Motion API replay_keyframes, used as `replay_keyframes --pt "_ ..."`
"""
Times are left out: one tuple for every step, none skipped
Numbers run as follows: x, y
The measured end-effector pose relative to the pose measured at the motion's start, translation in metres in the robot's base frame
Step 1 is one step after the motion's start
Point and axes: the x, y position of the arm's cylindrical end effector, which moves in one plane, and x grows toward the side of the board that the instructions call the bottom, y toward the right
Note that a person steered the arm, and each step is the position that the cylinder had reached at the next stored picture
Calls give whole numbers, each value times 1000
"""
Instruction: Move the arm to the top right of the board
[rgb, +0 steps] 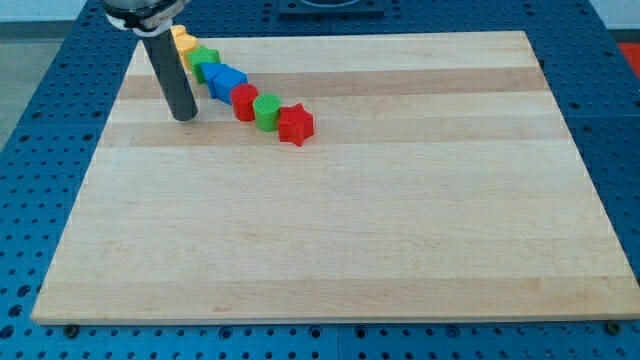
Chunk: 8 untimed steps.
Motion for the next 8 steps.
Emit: replay_keyframes --pt "0 0" --pt "2 6" --pt "26 22" --pt "60 38" --pt "116 106" --pt "143 225" --pt "102 337" --pt "0 405"
